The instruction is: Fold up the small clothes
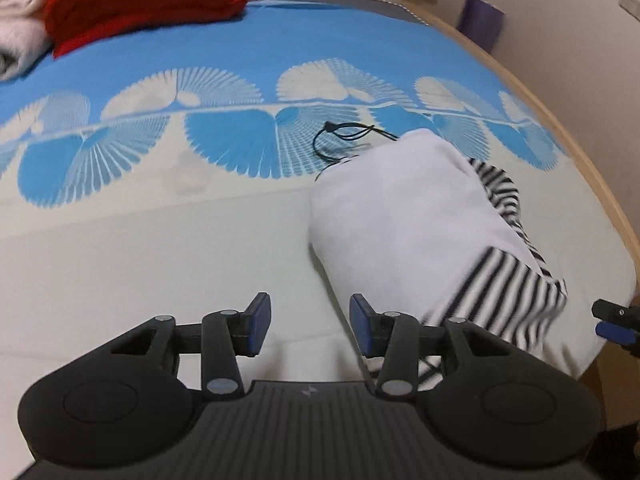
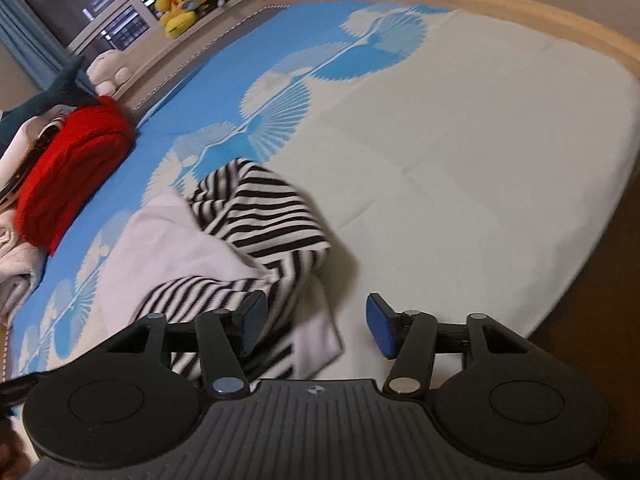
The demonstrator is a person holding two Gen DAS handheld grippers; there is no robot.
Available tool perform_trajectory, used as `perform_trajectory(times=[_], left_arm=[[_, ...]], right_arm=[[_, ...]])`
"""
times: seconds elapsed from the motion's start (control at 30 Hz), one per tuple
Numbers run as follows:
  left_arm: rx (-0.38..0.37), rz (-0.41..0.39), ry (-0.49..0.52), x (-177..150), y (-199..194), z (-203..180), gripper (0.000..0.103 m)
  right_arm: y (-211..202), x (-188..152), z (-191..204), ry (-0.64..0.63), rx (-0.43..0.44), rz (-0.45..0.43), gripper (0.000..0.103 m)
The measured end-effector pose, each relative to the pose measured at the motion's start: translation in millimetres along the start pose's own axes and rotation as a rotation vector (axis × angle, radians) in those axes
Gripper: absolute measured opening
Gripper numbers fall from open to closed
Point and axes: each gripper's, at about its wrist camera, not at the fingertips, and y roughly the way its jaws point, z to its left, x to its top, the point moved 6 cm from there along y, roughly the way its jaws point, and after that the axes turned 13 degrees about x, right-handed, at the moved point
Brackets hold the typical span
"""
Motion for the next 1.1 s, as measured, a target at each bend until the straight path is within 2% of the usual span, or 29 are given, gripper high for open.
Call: perform_trajectory(times=[0.17,0.27,0.33,0.37,0.4,0.47,0.53,0.57,0.6,0.63,0.67,0.73,0.77,0.8,0.83,0.87,0.9,1.0,1.1], left_arm=[[-0.034,0.022,-0.11,9,37,5,0.054],[-0.046,-0.034,-0.188,29,44,3,0.054],[-0.082,-0.039,-0.227,37,53,-3,0.06],[-0.095,-0.026,-0.243,39,59,-7,0.067],[-0.1,-0.001,-0.268,39,68,-9,0.076],[-0.14,0.056,-0.346,37,86,-10,0.086],[-0.209,0.136,-0.429,34,107,-12,0.087],[-0.246,0.171,-0.465,32,116,-14,0.087],[-0.279,0.195,-0.486,30,123,-17,0.087],[-0.306,0.209,-0.496,30,129,-21,0.087],[-0.325,0.216,-0.498,30,132,-24,0.086],[-0.345,0.211,-0.47,32,133,-33,0.083],[-0.346,0.197,-0.445,34,131,-35,0.075],[-0.35,0.181,-0.423,37,129,-37,0.06],[-0.354,0.166,-0.404,39,125,-37,0.053],[-0.359,0.154,-0.388,42,120,-37,0.041],[-0.353,0.139,-0.361,45,113,-36,0.038],[-0.303,0.082,-0.312,52,85,-16,0.037],[-0.193,0.006,-0.255,58,59,29,0.038]], right_arm=[[25,6,5,0.048,0.005,0.012,0.065],[41,4,10,0.036,-0.016,0.023,0.065],[54,3,13,0.018,-0.031,0.04,0.065],[60,3,15,0.012,-0.04,0.044,0.065],[65,2,16,0.007,-0.051,0.045,0.064],[72,2,17,-0.01,-0.087,0.048,0.062],[75,0,17,-0.039,-0.126,0.053,0.045],[76,-2,16,-0.052,-0.144,0.056,0.017],[77,-4,16,-0.059,-0.148,0.058,0.01],[77,-6,16,-0.078,-0.169,0.06,0.008],[76,-8,17,-0.121,-0.2,0.063,0.003],[76,-16,21,-0.219,-0.269,0.079,0.002],[77,-21,22,-0.243,-0.287,0.097,0.002],[79,-26,22,-0.255,-0.301,0.113,0.002],[80,-30,24,-0.265,-0.311,0.125,0.002],[81,-33,27,-0.278,-0.321,0.132,0.002],[80,-35,30,-0.284,-0.323,0.128,0.002],[80,-40,54,-0.318,-0.259,0.117,0.002],[86,-62,98,-0.408,-0.129,0.143,0.002]])
